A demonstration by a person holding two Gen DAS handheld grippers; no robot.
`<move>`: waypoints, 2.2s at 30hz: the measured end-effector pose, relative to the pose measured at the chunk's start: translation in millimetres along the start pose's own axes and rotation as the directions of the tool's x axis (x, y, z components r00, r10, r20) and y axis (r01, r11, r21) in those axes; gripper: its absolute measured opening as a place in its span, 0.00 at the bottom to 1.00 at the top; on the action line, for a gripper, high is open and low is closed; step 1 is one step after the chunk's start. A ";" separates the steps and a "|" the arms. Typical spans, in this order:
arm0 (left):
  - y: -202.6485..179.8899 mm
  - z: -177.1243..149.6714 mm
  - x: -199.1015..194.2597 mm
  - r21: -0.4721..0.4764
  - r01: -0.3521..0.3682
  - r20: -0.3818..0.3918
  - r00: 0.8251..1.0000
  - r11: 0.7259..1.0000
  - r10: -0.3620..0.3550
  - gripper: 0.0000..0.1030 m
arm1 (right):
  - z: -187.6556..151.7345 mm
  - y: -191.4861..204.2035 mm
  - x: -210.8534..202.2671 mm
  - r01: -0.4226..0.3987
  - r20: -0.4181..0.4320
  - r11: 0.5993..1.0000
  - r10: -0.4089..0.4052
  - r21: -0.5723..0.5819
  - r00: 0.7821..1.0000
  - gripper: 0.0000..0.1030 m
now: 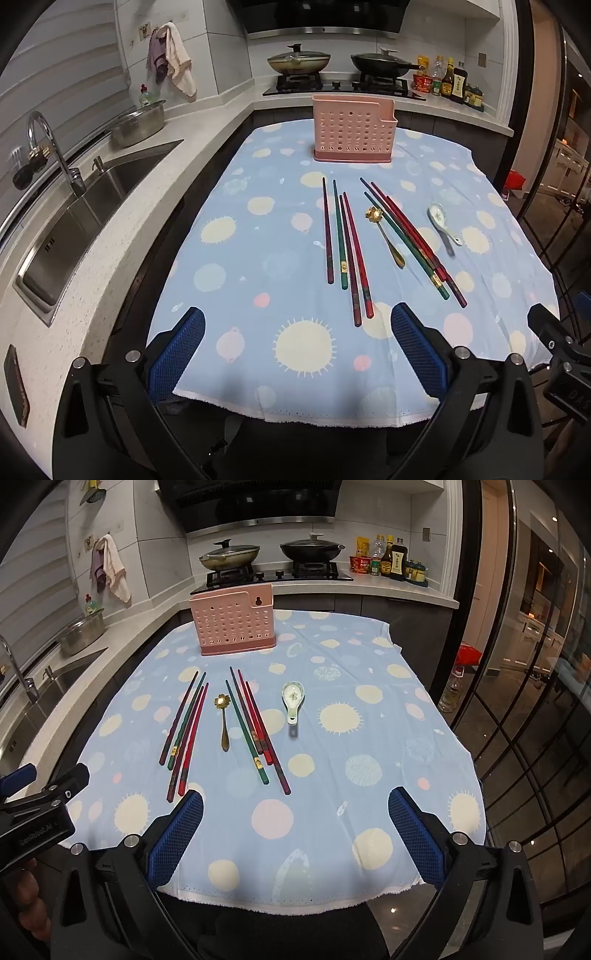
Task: Organize utensils
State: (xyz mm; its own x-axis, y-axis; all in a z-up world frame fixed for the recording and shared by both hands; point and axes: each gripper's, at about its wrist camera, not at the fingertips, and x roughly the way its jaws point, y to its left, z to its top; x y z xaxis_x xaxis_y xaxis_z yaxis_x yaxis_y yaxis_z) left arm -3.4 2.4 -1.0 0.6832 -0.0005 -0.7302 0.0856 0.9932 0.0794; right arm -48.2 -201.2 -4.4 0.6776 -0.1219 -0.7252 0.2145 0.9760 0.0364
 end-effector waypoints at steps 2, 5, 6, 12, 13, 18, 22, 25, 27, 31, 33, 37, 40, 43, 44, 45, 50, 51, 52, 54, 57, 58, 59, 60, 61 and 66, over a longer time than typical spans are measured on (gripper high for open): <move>-0.1 -0.3 -0.3 0.001 -0.001 -0.001 1.000 1.000 0.001 0.93 | -0.2 0.0 -0.3 -0.001 -0.001 1.000 0.001 0.001 1.000 0.93; -1.0 -0.7 -0.3 0.004 -0.003 -0.001 1.000 1.000 0.003 0.93 | 0.0 0.3 0.0 0.001 -0.003 1.000 -0.001 -0.001 1.000 0.93; -1.3 -0.8 -0.2 0.006 -0.002 -0.002 1.000 1.000 0.002 0.93 | -0.1 0.6 -0.1 0.003 -0.003 1.000 -0.003 -0.002 1.000 0.93; -1.8 -1.2 -0.6 0.004 -0.004 0.004 1.000 1.000 0.004 0.93 | -0.1 1.1 -0.4 0.005 -0.001 1.000 -0.005 -0.004 1.000 0.93; -2.3 -0.6 -0.6 0.004 -0.004 0.006 1.000 1.000 0.004 0.93 | -0.1 1.2 -0.3 0.004 -0.002 1.000 -0.004 -0.004 1.000 0.93; -3.5 0.1 -0.5 0.008 0.005 0.005 1.000 1.000 -0.005 0.93 | 0.2 1.1 -0.6 0.005 -0.002 1.000 -0.005 -0.004 1.000 0.93; -2.5 0.3 -0.2 0.006 0.009 0.001 1.000 1.000 -0.009 0.93 | 0.3 1.1 -0.4 0.005 -0.003 1.000 -0.005 -0.004 1.000 0.93; -2.3 1.1 -0.2 0.003 0.015 0.004 1.000 1.000 -0.015 0.93 | 0.3 0.9 -0.1 0.004 -0.003 1.000 -0.004 -0.004 1.000 0.93; -2.1 1.6 -0.4 0.003 0.014 0.009 1.000 1.000 -0.014 0.93 | 0.3 0.8 0.0 0.005 -0.002 1.000 -0.005 -0.005 1.000 0.93; -2.8 1.9 -1.1 0.005 0.014 0.013 1.000 1.000 -0.014 0.93 | 0.1 0.5 0.4 0.005 -0.003 1.000 -0.005 -0.004 1.000 0.93; -2.9 1.7 -0.9 0.006 0.014 0.010 1.000 1.000 -0.014 0.93 | 0.1 0.6 0.4 0.004 -0.003 1.000 -0.004 -0.004 1.000 0.93; -2.6 1.3 -1.6 0.005 0.016 0.012 1.000 1.000 -0.016 0.93 | 0.1 0.6 0.3 0.005 -0.003 1.000 -0.005 -0.004 1.000 0.93; -3.0 1.4 -1.5 0.005 0.016 0.011 1.000 1.000 -0.016 0.93 | 0.1 0.5 0.4 0.004 -0.004 1.000 -0.004 -0.004 1.000 0.93; -2.7 0.8 -1.5 0.004 0.017 0.009 1.000 1.000 -0.017 0.93 | 0.2 0.6 0.3 0.005 -0.003 1.000 -0.005 -0.004 1.000 0.93; -2.6 0.9 -1.5 0.004 0.018 0.008 1.000 1.000 -0.018 0.93 | 0.2 0.6 0.2 0.005 -0.003 1.000 -0.005 -0.004 1.000 0.93; -2.8 1.0 -1.3 0.004 0.017 0.007 1.000 1.000 -0.017 0.93 | 0.2 0.5 0.3 0.004 -0.003 1.000 -0.004 -0.005 1.000 0.93; -3.3 0.9 -0.7 0.005 0.020 0.006 1.000 1.000 -0.020 0.93 | 0.3 0.4 0.2 0.005 -0.003 1.000 -0.005 -0.004 1.000 0.93; -3.5 1.0 -0.7 0.006 0.019 0.006 1.000 1.000 -0.019 0.93 | 0.3 0.4 0.2 0.005 -0.003 1.000 -0.005 -0.004 1.000 0.93; -3.6 0.4 0.1 0.005 0.020 0.006 1.000 1.000 -0.020 0.93 | 0.6 0.2 0.1 0.005 -0.003 1.000 -0.005 -0.004 1.000 0.93; -3.7 0.6 0.9 0.004 0.022 0.003 1.000 1.000 -0.022 0.93 | 1.3 -0.2 -0.1 0.003 -0.005 1.000 -0.003 -0.003 1.000 0.93; -1.2 1.6 8.0 -0.015 0.028 -0.019 0.999 1.000 -0.028 0.93 | 3.5 -4.8 2.7 -0.009 -0.016 1.000 0.009 0.018 1.000 0.93; 0.9 2.1 12.3 -0.024 0.028 -0.030 0.999 0.999 -0.029 0.93 | 5.3 -4.9 2.5 -0.011 -0.023 0.999 0.012 0.030 1.000 0.93; 3.4 2.9 16.3 -0.035 0.028 -0.041 0.999 0.999 -0.029 0.93 | 2.6 -7.1 8.2 -0.010 -0.026 0.999 0.011 0.035 1.000 0.93; 6.6 4.0 21.5 -0.048 0.028 -0.054 0.998 0.998 -0.030 0.93 | 2.9 -10.5 11.7 -0.008 -0.034 0.999 0.010 0.046 0.999 0.93; 10.3 4.7 26.8 -0.063 0.031 -0.067 0.997 0.998 -0.035 0.93 | 3.6 -13.4 15.4 -0.005 -0.040 0.999 0.008 0.054 0.999 0.93; 23.9 10.2 51.2 -0.090 0.001 -0.095 0.995 0.996 -0.010 0.93 | 11.2 -20.9 33.0 0.021 -0.062 0.998 -0.017 0.064 0.998 0.93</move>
State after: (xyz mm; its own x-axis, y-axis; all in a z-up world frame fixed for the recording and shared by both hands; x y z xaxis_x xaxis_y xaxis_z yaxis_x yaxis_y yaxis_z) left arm 41.1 24.9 -29.6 0.6100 0.0010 -0.7924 0.0208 0.9996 0.0173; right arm -22.5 -227.7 -21.4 0.6291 -0.1267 -0.7669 0.2729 0.9598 0.0653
